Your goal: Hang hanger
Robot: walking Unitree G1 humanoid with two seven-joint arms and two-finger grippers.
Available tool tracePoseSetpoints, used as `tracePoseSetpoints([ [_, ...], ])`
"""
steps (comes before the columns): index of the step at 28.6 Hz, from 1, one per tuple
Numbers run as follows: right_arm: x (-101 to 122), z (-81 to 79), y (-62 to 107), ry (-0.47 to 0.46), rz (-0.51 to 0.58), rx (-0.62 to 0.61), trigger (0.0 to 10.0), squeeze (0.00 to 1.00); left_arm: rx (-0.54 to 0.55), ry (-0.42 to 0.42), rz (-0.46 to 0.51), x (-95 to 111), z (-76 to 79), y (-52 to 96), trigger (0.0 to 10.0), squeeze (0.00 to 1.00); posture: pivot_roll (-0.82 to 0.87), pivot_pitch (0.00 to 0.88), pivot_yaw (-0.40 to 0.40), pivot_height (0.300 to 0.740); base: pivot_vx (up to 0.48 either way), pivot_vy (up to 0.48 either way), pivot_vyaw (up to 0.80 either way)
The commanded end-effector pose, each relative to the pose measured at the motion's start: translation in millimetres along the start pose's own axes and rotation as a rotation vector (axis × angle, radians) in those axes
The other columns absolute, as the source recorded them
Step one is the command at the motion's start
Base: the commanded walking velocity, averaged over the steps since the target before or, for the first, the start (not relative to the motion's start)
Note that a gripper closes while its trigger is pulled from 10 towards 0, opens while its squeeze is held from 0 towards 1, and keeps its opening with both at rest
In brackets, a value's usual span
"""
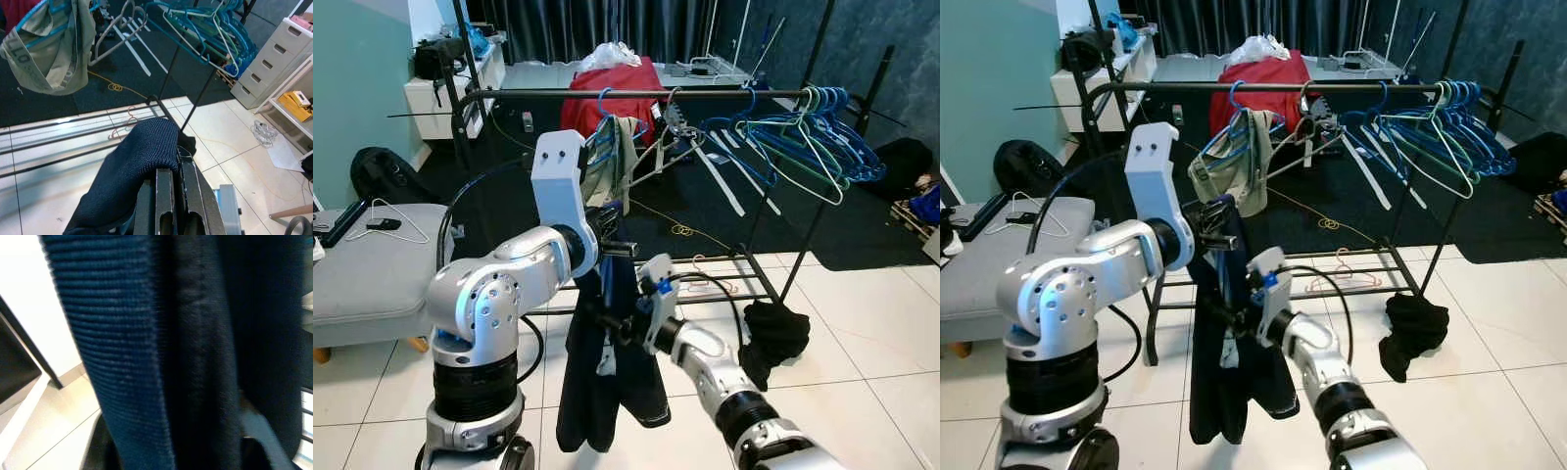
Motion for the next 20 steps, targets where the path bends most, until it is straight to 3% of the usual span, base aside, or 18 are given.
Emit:
tracePoseSetpoints([
  [1, -0.7, 2.7, 0.8, -0.018, 0.003, -0.015, 0.0, 0.0, -0.031, -0.009, 0.02, 5.8, 8.1, 3.3, 0.0, 0.0, 0.07, 0.046, 0.009, 0.74, 0.0, 0.0, 0.0],
  [4, -0.5, 3.1, 1.1, -0.017, 0.005, -0.014, 0.0, 0.0, -0.028, -0.011, 0.021, 6.0, 7.3, 3.3, 0.0, 0.0, 0.07, 0.044, 0.009, 0.74, 0.0, 0.0, 0.0],
  [12, 0.3, -3.6, 15.9, 0.02, 0.058, 0.051, 0.0, 0.0, 0.084, -0.055, 0.039, 10.8, -25.0, 4.0, 0.0, 0.0, 0.06, 0.039, 0.011, 0.74, 0.0, 0.0, 0.0],
  [18, 1.1, 1.1, 20.6, 0.02, 0.07, 0.03, 0.0, 0.0, 0.156, -0.111, 0.044, 9.9, -40.0, 1.9, 0.0, 0.0, 0.05, 0.047, 0.013, 0.74, 0.0, 0.0, 0.0],
  [19, 2.5, 2.7, 21.0, 0.021, 0.075, 0.025, 0.0, 0.0, 0.177, -0.147, 0.046, 8.8, -44.9, 1.1, 3.4, 0.0, 0.05, 0.047, 0.012, 0.74, 0.0, 0.0, 0.0],
  [20, 2.5, 2.7, 21.0, 0.021, 0.075, 0.025, 0.0, 0.0, 0.177, -0.147, 0.046, 8.8, -44.9, 1.1, 3.4, 0.0, 0.05, 0.047, 0.012, 0.74, 0.0, 0.0, 0.0],
])
Point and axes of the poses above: a point about 5 cm out from each wrist's last joint towards the gripper, its own y axis pointing back from the gripper into the wrist, its own x axis along the axis of the wrist's last joint, z = x × y, the point moved 5 cm from there along -y, pointing out of the wrist towards the gripper, and after that the axes turned 15 degrees about y, right-handed, at the moved point
